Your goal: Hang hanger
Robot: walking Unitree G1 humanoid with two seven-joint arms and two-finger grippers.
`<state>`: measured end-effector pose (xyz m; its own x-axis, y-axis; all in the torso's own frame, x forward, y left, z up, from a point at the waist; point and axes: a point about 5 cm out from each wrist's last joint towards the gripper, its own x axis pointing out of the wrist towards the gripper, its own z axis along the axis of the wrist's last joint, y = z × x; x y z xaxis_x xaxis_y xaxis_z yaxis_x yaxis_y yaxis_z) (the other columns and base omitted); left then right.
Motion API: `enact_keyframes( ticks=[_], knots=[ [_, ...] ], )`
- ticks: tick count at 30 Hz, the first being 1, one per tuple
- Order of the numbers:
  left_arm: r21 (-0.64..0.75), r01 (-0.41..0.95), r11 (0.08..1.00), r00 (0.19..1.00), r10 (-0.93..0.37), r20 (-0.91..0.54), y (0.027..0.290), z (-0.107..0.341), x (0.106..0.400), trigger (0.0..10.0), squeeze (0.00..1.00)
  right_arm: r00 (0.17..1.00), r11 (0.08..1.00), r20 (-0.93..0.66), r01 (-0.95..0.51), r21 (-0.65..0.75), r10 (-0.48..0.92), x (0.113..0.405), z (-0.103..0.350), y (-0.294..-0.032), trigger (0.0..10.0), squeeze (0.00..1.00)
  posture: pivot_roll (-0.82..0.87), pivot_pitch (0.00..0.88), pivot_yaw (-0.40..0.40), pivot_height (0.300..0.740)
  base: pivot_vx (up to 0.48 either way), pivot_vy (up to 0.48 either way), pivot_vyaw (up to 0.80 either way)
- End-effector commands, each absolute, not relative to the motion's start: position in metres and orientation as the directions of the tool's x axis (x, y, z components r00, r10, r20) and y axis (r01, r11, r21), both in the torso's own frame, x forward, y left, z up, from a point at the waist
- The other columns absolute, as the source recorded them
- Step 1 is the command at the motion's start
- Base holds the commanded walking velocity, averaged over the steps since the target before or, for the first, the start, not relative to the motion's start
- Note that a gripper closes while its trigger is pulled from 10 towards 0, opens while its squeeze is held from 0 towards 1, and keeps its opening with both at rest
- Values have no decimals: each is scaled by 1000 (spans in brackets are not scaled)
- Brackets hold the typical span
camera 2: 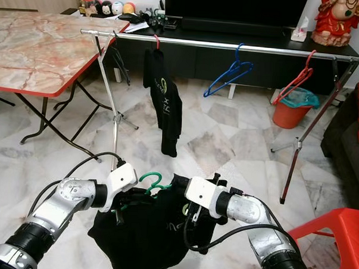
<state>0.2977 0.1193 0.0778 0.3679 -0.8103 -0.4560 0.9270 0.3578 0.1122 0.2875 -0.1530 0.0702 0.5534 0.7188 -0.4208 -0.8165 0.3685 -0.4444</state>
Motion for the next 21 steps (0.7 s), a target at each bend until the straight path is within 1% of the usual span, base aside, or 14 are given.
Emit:
enact_keyframes(
  ticks=[1, 3, 4, 5, 6, 7, 8, 9, 12, 14, 17, 19, 20, 21],
  knots=[
    [169, 914, 368, 405, -802, -439, 122, 87, 304, 0, 0, 544, 347, -456, -824, -447, 704, 287, 67, -156, 0, 0, -115, 0, -6, 740, 0, 0, 0],
    [198, 900, 387, 435, -788, -437, 125, 88, 306, 0, 0, 539, 325, -482, -827, -459, 691, 287, 65, -158, 0, 0, -115, 0, -7, 740, 0, 0, 0],
    [228, 883, 411, 470, -770, -432, 128, 89, 309, 431, 0, 527, 285, -524, -833, -474, 669, 285, 61, -161, 0, 0, -115, 0, -7, 740, 0, 0, 0],
    [239, 876, 418, 482, -763, -431, 129, 89, 310, 431, 0, 523, 269, -541, -835, -479, 659, 285, 60, -162, 0, 0, -115, 0, -7, 740, 0, 0, 0],
    [251, 869, 426, 495, -754, -432, 132, 89, 311, 7451, 0, 521, 242, -572, -835, -493, 633, 285, 57, -165, 0, 0, -115, 0, -7, 740, 0, 0, 0],
    [251, 869, 426, 495, -754, -432, 132, 89, 311, 7451, 0, 521, 242, -572, -835, -493, 633, 285, 57, -165, 0, 0, -115, 0, -7, 740, 0, 0, 0],
    [255, 868, 425, 496, -749, -439, 136, 89, 311, 10000, 0, 532, 228, -601, -830, -509, 596, 286, 54, -170, 0, 0, -115, 0, -6, 740, 0, 0, 0],
    [255, 868, 425, 496, -749, -439, 136, 89, 311, 10000, 0, 532, 228, -601, -830, -509, 596, 286, 54, -170, 0, 0, -115, 0, -6, 740, 0, 0, 0],
    [231, 893, 386, 450, -759, -471, 144, 86, 304, 10000, 0, 566, 239, -634, -814, -529, 526, 289, 50, -181, 0, 0, -114, 0, -6, 740, 0, 0, 0],
    [213, 923, 320, 384, -762, -520, 149, 81, 296, 10000, 0, 575, 246, -645, -811, -531, 504, 290, 49, -185, 0, 0, -113, 0, -7, 740, 0, 0, 0],
    [189, 943, 273, 332, -767, -549, 151, 79, 291, 10000, 0, 580, 248, -645, -808, -535, 498, 291, 50, -186, 0, 0, -113, 0, -7, 740, 0, 0, 0],
    [171, 961, 218, 277, -747, -604, 156, 76, 285, 10000, 0, 592, 252, -642, -799, -545, 487, 292, 50, -188, 0, 0, -113, 0, -7, 740, 0, 0, 0],
    [171, 961, 218, 277, -747, -604, 156, 76, 285, 10000, 0, 592, 252, -642, -799, -545, 487, 292, 50, -188, 0, 0, -113, 0, -7, 740, 0, 0, 0],
    [157, 974, 165, 228, -718, -658, 160, 72, 280, 10000, 0, 602, 254, -639, -792, -555, 480, 294, 51, -188, 0, 0, -112, 0, -7, 740, 0, 0, 0]
  ],
)
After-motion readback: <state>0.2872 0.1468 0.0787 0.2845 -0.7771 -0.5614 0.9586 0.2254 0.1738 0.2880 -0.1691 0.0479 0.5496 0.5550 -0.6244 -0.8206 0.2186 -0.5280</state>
